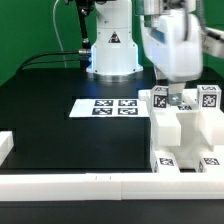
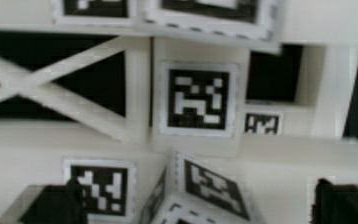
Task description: Assemble chair
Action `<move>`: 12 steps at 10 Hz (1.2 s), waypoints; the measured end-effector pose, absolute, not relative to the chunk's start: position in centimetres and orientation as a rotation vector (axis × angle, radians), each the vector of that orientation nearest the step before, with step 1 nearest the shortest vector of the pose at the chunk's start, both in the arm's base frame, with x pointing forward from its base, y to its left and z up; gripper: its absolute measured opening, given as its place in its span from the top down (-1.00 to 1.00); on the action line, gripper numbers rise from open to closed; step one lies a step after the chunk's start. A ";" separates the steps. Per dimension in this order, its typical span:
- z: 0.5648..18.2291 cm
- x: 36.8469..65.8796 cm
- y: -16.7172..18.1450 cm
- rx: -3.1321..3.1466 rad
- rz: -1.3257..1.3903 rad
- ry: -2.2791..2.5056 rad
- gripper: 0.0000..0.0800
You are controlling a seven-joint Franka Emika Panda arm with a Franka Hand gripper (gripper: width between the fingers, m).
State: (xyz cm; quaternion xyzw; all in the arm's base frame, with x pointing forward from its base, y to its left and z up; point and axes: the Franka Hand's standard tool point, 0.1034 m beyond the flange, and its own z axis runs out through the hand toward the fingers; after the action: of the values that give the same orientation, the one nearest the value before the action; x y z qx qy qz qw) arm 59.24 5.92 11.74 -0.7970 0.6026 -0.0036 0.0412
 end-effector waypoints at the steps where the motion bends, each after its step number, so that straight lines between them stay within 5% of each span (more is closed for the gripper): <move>1: 11.7 59.2 5.9 -2.469 -0.013 1.804 -0.61; 7: 11.7 59.3 5.3 -2.877 -0.076 1.134 -0.62; 9: 11.7 59.3 5.3 -2.863 -0.075 1.166 0.00; 12: 11.7 59.3 5.2 -2.669 -0.054 1.553 0.30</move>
Offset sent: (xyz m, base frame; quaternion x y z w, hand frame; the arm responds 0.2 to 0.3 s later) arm 0.0000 0.0000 0.0000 0.0000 0.0000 -0.1938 0.9810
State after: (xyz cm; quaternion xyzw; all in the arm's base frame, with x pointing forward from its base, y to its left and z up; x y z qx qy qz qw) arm 59.28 5.23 11.74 -0.8639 0.5027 -0.0175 0.0266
